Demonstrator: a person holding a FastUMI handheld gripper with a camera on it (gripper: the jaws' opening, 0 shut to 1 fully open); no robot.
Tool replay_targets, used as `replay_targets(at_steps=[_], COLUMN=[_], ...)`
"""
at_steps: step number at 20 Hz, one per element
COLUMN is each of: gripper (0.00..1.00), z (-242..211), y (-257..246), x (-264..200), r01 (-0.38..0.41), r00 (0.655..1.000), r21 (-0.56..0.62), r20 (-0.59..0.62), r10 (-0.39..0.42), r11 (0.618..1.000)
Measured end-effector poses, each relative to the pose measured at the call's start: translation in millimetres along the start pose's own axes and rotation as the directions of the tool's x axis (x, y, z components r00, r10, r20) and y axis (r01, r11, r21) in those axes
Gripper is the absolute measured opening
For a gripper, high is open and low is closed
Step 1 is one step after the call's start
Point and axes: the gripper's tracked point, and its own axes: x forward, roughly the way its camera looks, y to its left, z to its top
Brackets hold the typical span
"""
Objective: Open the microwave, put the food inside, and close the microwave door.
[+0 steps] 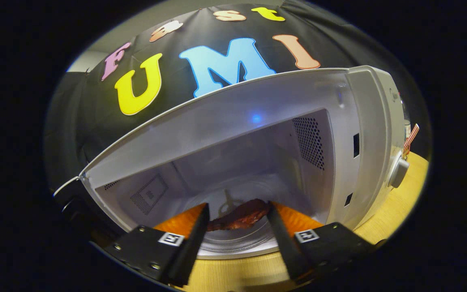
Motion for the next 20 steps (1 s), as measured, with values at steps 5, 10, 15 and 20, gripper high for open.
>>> replay_targets(at_steps=[5,10,15,20], gripper=[0.97,0.97,0.98,0.97], z=[17.7,23.4,45.5,64.5], y=[-8.7,9.8,42.7,67.0], x=[-7.1,-38.7,-101.5,-166.1], r01=[0.049,-0.008,-0.070,-0.107], r00=[0.997,0.999,0.992,0.983], r21=[-0.142,-0.207,-0.275,-0.284], r20=[0.069,0.051,0.082,0.111], r10=[-0.039,0.019,0.096,0.144], r11=[0.989,0.978,0.959,0.953])
